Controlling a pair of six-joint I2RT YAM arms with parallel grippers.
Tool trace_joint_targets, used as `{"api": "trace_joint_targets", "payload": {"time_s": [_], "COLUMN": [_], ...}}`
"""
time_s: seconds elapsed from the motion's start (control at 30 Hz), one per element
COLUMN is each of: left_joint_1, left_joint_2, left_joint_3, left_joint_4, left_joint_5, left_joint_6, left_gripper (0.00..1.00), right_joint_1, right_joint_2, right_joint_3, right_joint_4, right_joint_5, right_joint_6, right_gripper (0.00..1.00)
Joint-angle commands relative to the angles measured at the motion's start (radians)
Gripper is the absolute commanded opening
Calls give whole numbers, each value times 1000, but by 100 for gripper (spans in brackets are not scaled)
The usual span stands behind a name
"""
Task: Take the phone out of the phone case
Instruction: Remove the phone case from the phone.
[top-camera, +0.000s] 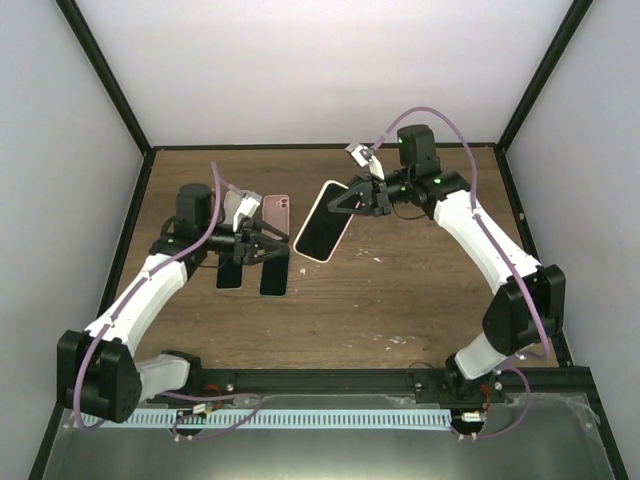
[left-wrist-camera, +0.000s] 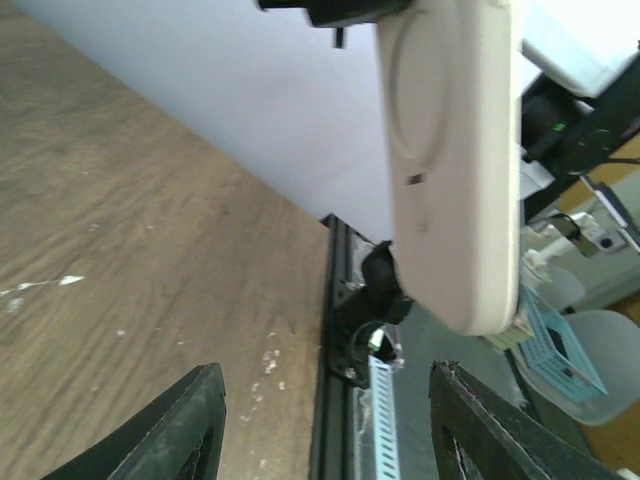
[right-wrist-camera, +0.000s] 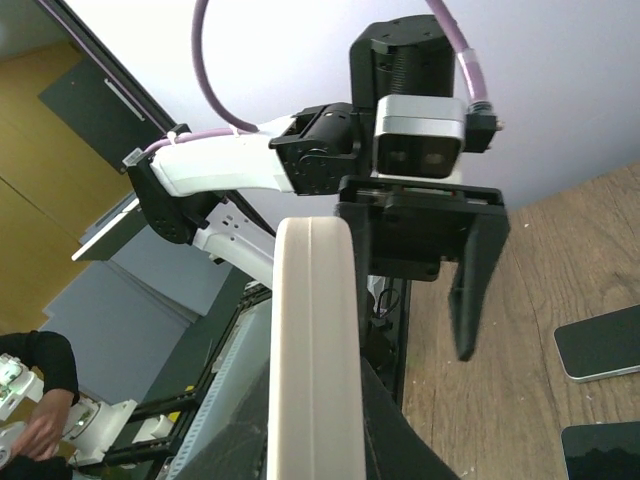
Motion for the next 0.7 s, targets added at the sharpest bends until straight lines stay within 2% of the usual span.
{"api": "trace_joint_targets", "payload": {"time_s": [0.0,0.3,0.67], "left_joint_1": [-36,-65,-76], "left_joint_2": [-21,-13,9], "left_joint_3": [40,46,44], "left_joint_4": [-15,112,78], "left_joint_5": [68,84,-16], "left_joint_6": [-38,-164,-119], "left_gripper": [56,56,50], "right_joint_1": [-9,-9,-9], "right_joint_2": [4,9,6], "right_joint_3": [15,-2,-10], "right_joint_4": [36,48,68], "right_joint_5": [-26,-17,-59], "right_joint_6": [30,38,58], "right_gripper": [1,1,1]}}
